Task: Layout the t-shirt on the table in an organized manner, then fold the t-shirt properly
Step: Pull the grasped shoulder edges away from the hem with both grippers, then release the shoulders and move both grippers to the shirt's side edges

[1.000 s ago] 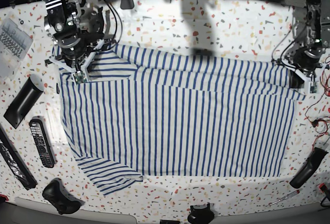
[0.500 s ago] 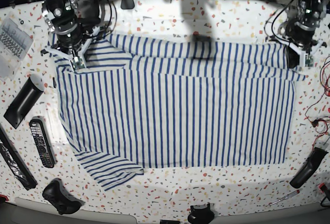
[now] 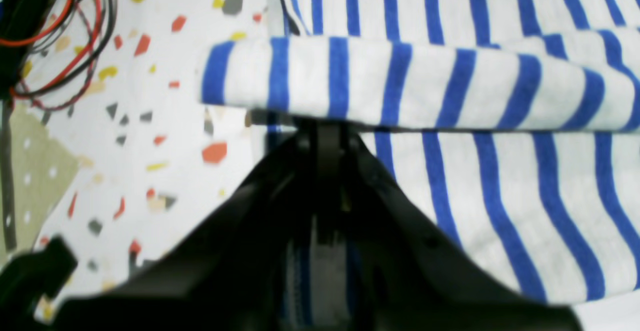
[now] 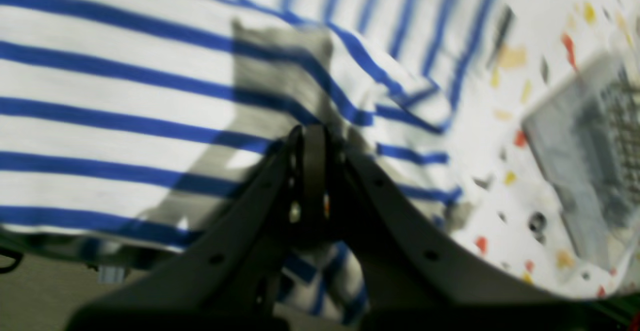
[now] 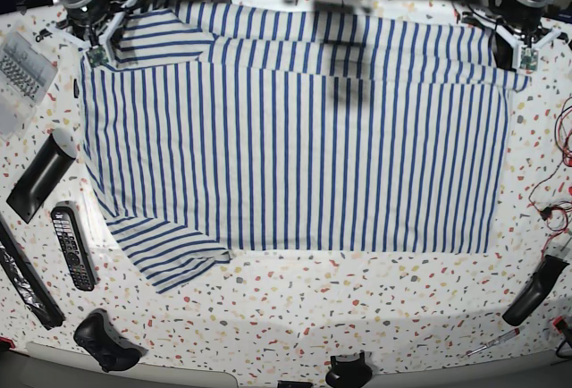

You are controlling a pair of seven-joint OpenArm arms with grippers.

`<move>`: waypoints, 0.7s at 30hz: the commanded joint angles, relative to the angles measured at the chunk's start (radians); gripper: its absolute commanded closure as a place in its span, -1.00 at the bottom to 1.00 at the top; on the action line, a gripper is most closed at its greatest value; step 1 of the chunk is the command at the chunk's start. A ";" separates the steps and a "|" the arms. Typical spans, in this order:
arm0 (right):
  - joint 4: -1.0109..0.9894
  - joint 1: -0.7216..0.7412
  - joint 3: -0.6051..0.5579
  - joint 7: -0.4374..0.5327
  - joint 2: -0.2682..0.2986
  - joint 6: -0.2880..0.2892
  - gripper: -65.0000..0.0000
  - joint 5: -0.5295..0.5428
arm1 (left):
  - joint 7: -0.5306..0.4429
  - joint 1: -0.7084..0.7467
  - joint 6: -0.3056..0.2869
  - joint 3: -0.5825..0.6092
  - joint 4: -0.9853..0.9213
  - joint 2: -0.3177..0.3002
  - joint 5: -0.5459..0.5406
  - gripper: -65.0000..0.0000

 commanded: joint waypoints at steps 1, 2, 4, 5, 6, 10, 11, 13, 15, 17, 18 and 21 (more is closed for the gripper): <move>0.017 -0.006 0.013 0.004 0.010 0.005 1.00 0.000 | 0.137 0.044 -0.013 0.005 -0.010 -0.002 0.023 1.00; 0.017 -0.006 0.017 -0.004 0.010 0.007 1.00 0.000 | 0.139 0.056 -0.013 0.005 0.000 -0.002 0.024 1.00; 0.017 -0.006 0.016 -0.015 0.009 0.007 1.00 0.000 | 0.139 0.081 -0.013 0.005 0.020 -0.002 0.024 1.00; 0.017 -0.006 0.016 -0.015 0.006 0.007 1.00 0.000 | 0.138 0.090 -0.013 0.005 0.029 -0.002 0.024 1.00; 0.017 -0.006 0.016 -0.015 0.005 0.007 1.00 0.000 | 0.138 0.095 -0.013 0.005 0.036 -0.002 0.027 1.00; 0.018 -0.006 0.016 -0.014 0.006 0.007 1.00 0.000 | 0.124 0.094 0.007 -0.016 0.059 -0.002 0.047 1.00; 0.018 -0.006 0.016 -0.013 0.006 0.006 1.00 0.000 | 0.113 0.093 0.020 -0.030 0.069 -0.002 0.050 1.00; 0.028 -0.006 0.018 -0.005 0.006 0.006 1.00 -0.001 | 0.105 0.085 0.032 -0.072 0.097 -0.002 0.049 1.00; 0.051 -0.003 0.030 0.001 0.006 0.006 1.00 -0.001 | 0.105 0.076 0.031 -0.123 0.134 -0.003 0.049 1.00; 0.078 0.003 0.058 0.006 0.006 0.005 1.00 0.000 | 0.105 0.071 0.031 -0.175 0.179 -0.003 0.049 1.00; 0.092 0.010 0.077 0.010 0.006 0.005 1.00 0.000 | 0.105 0.069 0.031 -0.199 0.203 -0.003 0.048 1.00; 0.116 0.047 0.142 0.013 0.006 0.005 1.00 0.000 | 0.103 0.064 0.030 -0.249 0.273 -0.010 0.032 1.00</move>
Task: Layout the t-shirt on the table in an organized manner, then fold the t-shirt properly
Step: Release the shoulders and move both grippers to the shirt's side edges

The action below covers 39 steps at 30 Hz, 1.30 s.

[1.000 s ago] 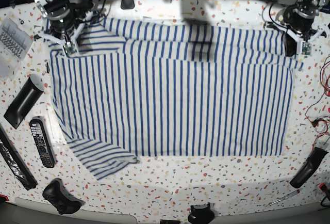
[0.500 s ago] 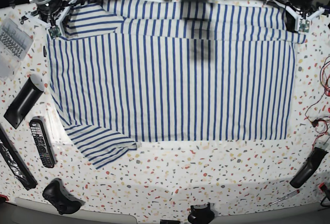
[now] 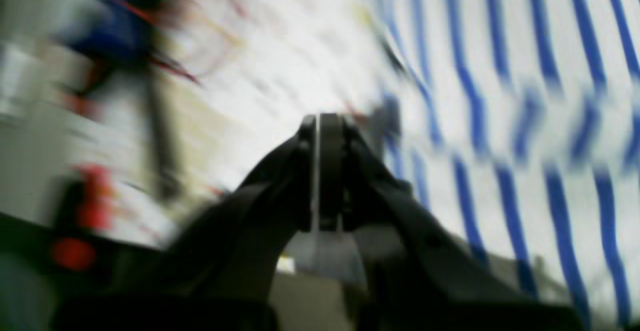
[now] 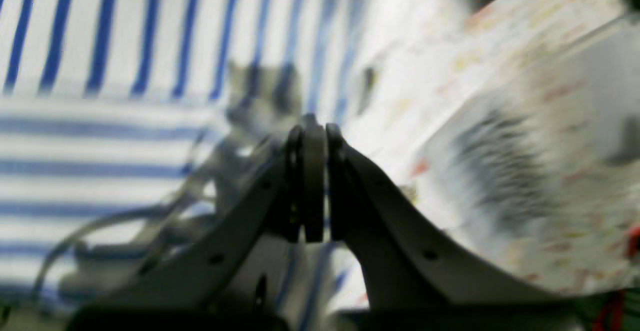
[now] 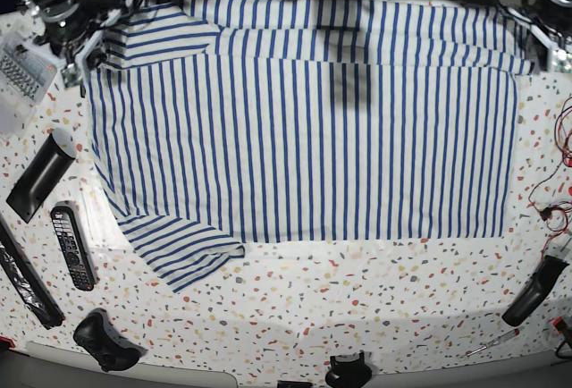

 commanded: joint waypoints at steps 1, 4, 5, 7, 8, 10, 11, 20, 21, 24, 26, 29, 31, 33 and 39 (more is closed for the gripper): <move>0.019 0.018 0.028 0.017 0.011 -0.006 1.00 -0.007 | -0.025 0.003 0.002 -0.011 0.035 -0.022 -0.014 1.00; 0.018 0.089 0.072 0.018 0.012 -0.005 0.99 0.030 | -0.047 -0.014 -0.004 -0.011 0.067 -0.072 -0.070 0.72; 0.018 0.113 0.079 0.018 0.011 -0.005 0.80 0.055 | -0.047 -0.031 -0.005 -0.011 0.067 -0.087 -0.096 0.59; 0.018 0.157 0.079 0.021 0.011 -0.005 0.47 0.096 | -0.036 -0.075 -0.006 -0.011 0.058 -0.107 -0.150 0.45; 0.017 0.179 0.078 0.030 0.011 -0.005 0.34 0.121 | -0.029 -0.102 -0.013 -0.011 0.050 -0.110 -0.172 0.40; 0.017 0.217 0.078 0.058 0.011 -0.005 0.15 0.158 | -0.018 -0.167 -0.082 -0.011 0.023 -0.109 -0.203 0.36; 0.016 0.236 0.078 0.077 0.011 -0.005 0.10 0.176 | -0.017 -0.202 -0.121 -0.011 0.002 -0.109 -0.241 0.36; -0.127 0.463 0.077 0.021 0.017 0.068 0.10 0.270 | 0.003 -0.625 -0.293 -0.006 -0.412 -0.108 -0.407 0.36; -0.159 0.488 0.077 0.014 0.023 0.085 0.10 0.303 | 0.015 -0.677 -0.294 0.002 -0.468 -0.109 -0.415 0.36; -0.261 0.565 0.068 -0.012 0.040 0.134 0.11 0.359 | 0.021 -0.822 -0.294 0.053 -0.651 -0.109 -0.413 0.36; -0.320 0.610 0.058 -0.014 0.049 0.139 0.11 0.359 | 0.016 -0.914 -0.297 0.106 -0.777 -0.109 -0.403 0.36; -0.373 0.663 0.056 -0.019 0.050 0.139 0.11 0.359 | -0.023 -1.046 -0.309 0.196 -0.958 -0.108 -0.328 0.36; -0.383 0.688 0.056 -0.049 0.050 0.144 0.11 0.358 | -0.043 -1.128 -0.308 0.242 -1.072 -0.108 -0.297 0.36; -0.383 0.707 0.056 -0.082 0.052 0.182 0.11 0.359 | -0.060 -1.204 -0.308 0.270 -1.184 -0.108 -0.298 0.36; -0.383 0.715 0.056 -0.093 0.074 0.201 0.11 0.354 | -0.126 -1.352 -0.344 0.320 -1.450 -0.102 -0.268 0.36</move>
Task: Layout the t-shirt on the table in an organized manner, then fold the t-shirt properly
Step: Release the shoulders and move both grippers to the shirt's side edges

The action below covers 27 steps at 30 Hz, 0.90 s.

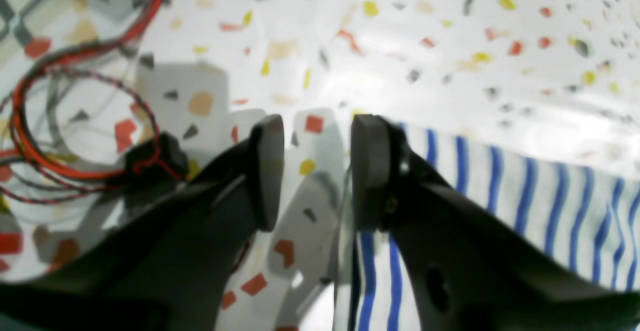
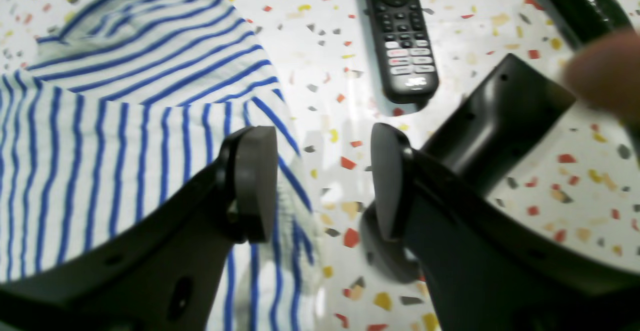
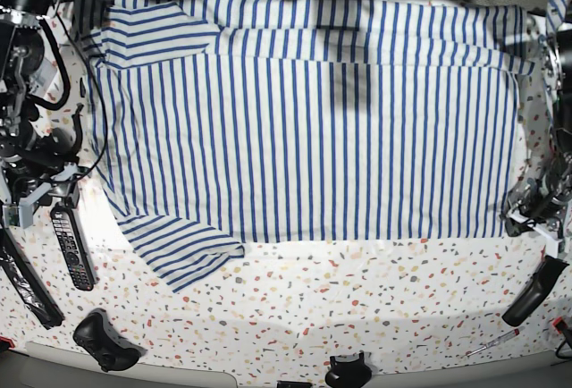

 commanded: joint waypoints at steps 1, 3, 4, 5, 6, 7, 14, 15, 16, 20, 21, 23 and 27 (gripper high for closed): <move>0.015 0.017 0.008 0.014 0.027 0.003 0.11 0.007 | -0.024 -0.039 -0.034 0.005 -0.012 -0.011 0.005 0.36; 0.015 0.017 0.008 0.000 0.032 0.003 0.11 0.007 | -0.019 -0.049 -0.084 0.013 -0.044 -0.009 0.010 0.36; 0.015 0.017 0.008 -0.003 0.034 0.003 0.11 0.006 | -0.018 -0.048 -0.108 0.016 -0.047 -0.010 0.008 0.36; 0.015 0.017 0.008 -0.006 0.035 0.003 0.11 0.007 | -0.015 -0.048 -0.118 0.016 -0.047 -0.010 0.008 0.36; 0.015 0.017 0.008 -0.007 0.035 0.003 0.11 0.007 | -0.012 -0.048 -0.120 0.016 -0.047 -0.010 0.008 0.36; 0.015 0.017 0.008 -0.007 0.035 0.003 0.11 0.007 | -0.013 -0.049 -0.121 0.016 -0.047 -0.010 0.008 0.36; 0.015 0.017 0.008 -0.008 0.035 0.003 0.11 0.006 | -0.045 -0.056 -0.143 0.016 -0.046 -0.027 -0.031 0.36; 0.015 0.017 0.008 -0.008 0.035 0.003 0.11 0.006 | -0.040 -0.061 -0.148 0.016 -0.044 -0.035 -0.051 0.36; 0.015 0.017 0.008 -0.008 0.034 0.003 0.11 0.007 | -0.029 -0.066 -0.159 0.016 -0.042 -0.044 -0.064 0.36; 0.015 0.017 0.008 -0.009 0.034 0.003 0.11 0.007 | 0.037 -0.064 -0.180 0.016 -0.005 -0.068 -0.098 0.36; 0.015 0.017 0.008 -0.010 0.034 0.003 0.11 0.007 | 0.053 -0.063 -0.180 0.016 0.000 -0.068 -0.097 0.36; 0.015 0.017 0.008 -0.016 0.034 0.003 0.11 0.007 | 0.062 -0.059 -0.180 0.016 0.000 -0.061 -0.098 0.36; 0.015 0.017 0.008 -0.038 0.034 0.003 0.11 0.007 | 0.060 -0.045 -0.181 0.016 0.000 -0.035 -0.097 0.36</move>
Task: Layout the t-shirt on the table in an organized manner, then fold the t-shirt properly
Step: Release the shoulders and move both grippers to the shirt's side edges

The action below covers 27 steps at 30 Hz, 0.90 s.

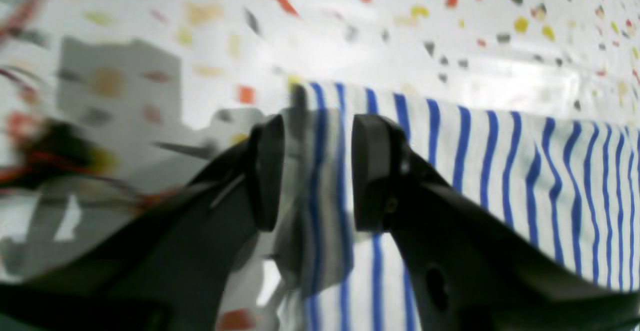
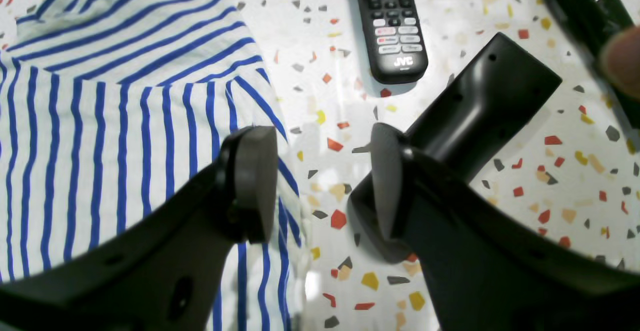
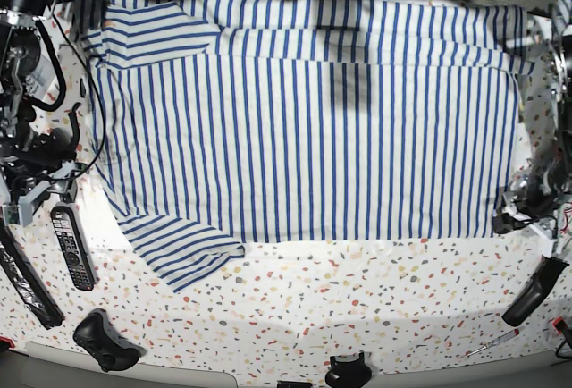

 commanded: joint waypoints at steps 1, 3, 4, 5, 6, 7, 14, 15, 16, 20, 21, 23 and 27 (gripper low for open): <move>0.015 0.017 0.008 0.014 0.022 0.003 0.11 0.006 | -0.024 -0.034 -0.008 0.000 0.016 -0.018 -0.016 0.36; 0.015 0.017 0.008 0.010 0.022 0.003 0.11 0.006 | -0.024 -0.034 -0.008 0.000 0.016 -0.011 -0.016 0.36; 0.015 0.017 0.008 0.009 0.022 0.003 0.11 0.006 | -0.025 -0.034 -0.008 0.000 0.016 -0.011 -0.013 0.36; 0.015 0.017 0.008 0.008 0.022 0.003 0.11 0.006 | -0.026 -0.034 -0.007 0.000 0.016 -0.011 -0.006 0.36; 0.015 0.017 0.008 0.006 0.022 0.003 0.11 0.006 | -0.029 -0.034 -0.007 0.000 0.016 -0.011 0.013 0.36; 0.015 0.017 0.008 0.006 0.022 0.003 0.11 0.006 | -0.030 -0.034 0.008 0.000 0.016 -0.010 0.032 0.36; 0.015 0.017 0.008 0.003 0.022 0.003 0.11 0.006 | -0.042 -0.013 0.037 0.000 0.016 0.021 0.074 0.36; 0.015 0.017 0.008 0.003 0.022 0.003 0.11 0.006 | -0.048 -0.005 0.037 0.000 0.016 0.029 0.074 0.36; 0.015 0.017 0.008 0.003 0.022 0.003 0.11 0.006 | -0.051 0.002 0.034 0.000 0.016 0.037 0.074 0.36; 0.015 0.017 0.008 0.003 0.022 0.003 0.11 0.006 | -0.058 0.023 0.014 0.000 0.016 0.060 0.074 0.36; 0.015 0.017 0.008 0.004 0.023 0.003 0.11 0.006 | -0.064 0.025 0.014 0.000 0.016 0.061 0.074 0.38; 0.015 0.017 0.008 0.017 0.022 0.003 0.11 0.006 | -0.075 0.029 0.015 0.000 0.016 0.061 0.074 0.55; 0.016 0.017 0.011 0.150 0.022 0.002 0.11 0.005 | -0.087 0.030 0.015 0.000 0.016 0.058 0.074 1.00</move>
